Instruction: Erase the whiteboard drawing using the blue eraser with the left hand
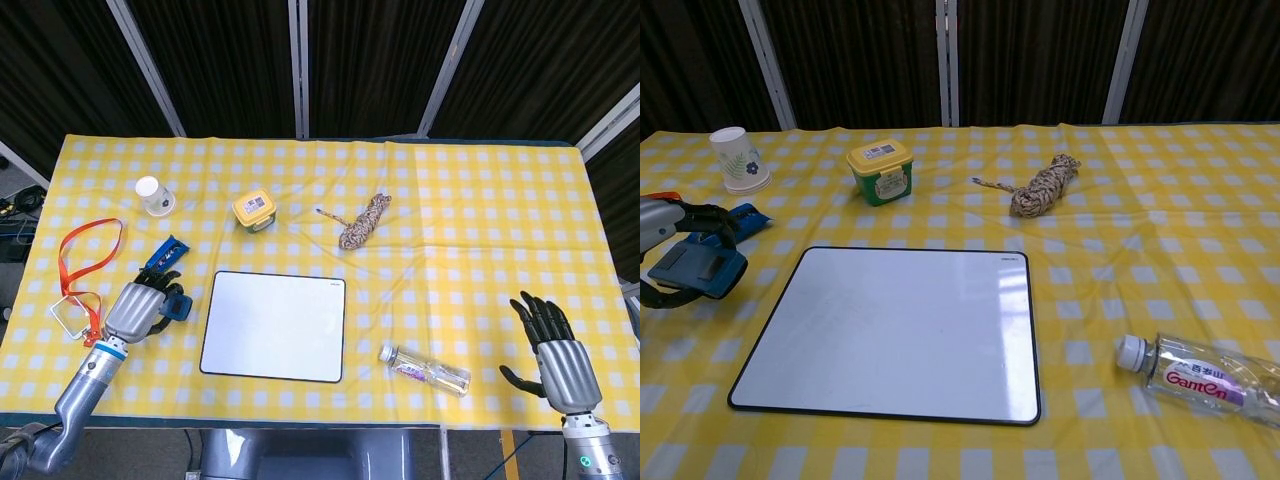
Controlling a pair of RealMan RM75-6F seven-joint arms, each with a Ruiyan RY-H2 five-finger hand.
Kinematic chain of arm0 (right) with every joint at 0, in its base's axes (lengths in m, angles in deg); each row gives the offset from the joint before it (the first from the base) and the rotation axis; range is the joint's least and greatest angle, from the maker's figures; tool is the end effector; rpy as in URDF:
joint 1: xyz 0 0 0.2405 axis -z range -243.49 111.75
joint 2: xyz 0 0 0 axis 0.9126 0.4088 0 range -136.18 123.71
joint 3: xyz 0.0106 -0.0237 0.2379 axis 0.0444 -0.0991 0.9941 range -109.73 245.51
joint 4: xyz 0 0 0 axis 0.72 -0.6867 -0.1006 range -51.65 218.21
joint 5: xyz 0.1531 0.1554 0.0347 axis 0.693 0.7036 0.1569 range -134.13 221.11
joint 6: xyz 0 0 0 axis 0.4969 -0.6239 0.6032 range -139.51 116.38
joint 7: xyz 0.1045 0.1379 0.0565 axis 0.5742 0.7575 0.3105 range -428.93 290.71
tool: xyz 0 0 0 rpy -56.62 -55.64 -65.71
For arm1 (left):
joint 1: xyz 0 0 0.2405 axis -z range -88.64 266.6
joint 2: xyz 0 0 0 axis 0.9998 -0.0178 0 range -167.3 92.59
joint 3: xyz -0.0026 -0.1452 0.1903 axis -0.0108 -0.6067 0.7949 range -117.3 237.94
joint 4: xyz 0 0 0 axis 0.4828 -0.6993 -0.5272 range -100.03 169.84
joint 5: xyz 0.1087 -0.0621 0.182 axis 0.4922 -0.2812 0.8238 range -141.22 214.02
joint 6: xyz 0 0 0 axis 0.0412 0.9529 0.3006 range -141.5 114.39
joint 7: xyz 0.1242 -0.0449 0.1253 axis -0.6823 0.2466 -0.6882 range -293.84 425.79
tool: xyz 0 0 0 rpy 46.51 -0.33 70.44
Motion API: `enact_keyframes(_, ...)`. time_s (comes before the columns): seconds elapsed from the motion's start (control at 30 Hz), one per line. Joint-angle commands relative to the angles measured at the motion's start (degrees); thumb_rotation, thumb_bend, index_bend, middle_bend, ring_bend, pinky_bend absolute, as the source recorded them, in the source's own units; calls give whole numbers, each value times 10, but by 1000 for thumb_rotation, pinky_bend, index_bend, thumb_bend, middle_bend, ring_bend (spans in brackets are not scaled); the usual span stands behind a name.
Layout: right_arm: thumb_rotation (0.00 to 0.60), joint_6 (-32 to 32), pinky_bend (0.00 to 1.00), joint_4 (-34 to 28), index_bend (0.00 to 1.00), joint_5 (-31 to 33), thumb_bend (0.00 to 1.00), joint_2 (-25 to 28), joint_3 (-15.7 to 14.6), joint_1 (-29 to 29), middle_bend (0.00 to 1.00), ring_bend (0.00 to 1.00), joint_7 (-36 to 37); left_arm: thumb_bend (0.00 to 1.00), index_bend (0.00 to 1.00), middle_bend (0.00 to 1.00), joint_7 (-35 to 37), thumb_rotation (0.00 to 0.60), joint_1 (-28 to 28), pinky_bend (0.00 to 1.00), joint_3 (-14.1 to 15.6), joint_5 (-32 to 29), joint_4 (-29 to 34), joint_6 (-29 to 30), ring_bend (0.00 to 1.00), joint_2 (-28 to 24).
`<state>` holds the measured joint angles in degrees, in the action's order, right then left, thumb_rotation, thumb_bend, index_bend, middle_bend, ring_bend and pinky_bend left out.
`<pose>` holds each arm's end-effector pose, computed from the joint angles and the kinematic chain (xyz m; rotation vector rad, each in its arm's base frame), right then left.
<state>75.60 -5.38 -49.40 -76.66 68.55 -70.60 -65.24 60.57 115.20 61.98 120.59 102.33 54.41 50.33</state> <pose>-0.2821 -0.2081 0.1046 1.4514 -0.9477 1.0514 -0.2670 0.3102 -0.0097 -1.8262 -0.7913 -0.8061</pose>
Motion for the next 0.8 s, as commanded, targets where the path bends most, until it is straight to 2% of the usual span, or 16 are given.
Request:
enact_keyframes(0.03, 600, 0, 0, 1, 9, 0, 72, 0, 0, 0, 0, 0, 0, 421, 149, 0, 1, 600, -8, 0, -4, -5, 11, 8, 5, -3)
enact_keyframes(0.3, 600, -3, 0, 4, 9, 0, 73, -4, -1, -1, 0, 0, -6, 342, 6, 0, 46, 600, -56, 0, -7, -3, 32, 75, 0, -10)
enact_keyframes(0.47, 600, -2, 0, 5, 9, -5, 72, -7, -3, -1, 0, 0, -17, 275, 0, 0, 60, 600, -92, 0, -7, 11, 40, 140, 0, -26)
enact_keyframes(0.63, 600, 5, 0, 4, 9, -10, 72, -6, -3, 0, 0, 0, -20, 223, 0, 0, 83, 600, -149, 0, 2, 37, 46, 240, 0, -41)
enact_keyframes(0.8, 600, 15, 0, 3, 8, -17, 72, -2, -1, 1, 0, 0, -14, 171, 0, 0, 95, 600, -190, 0, 12, 48, 59, 292, 0, -61)
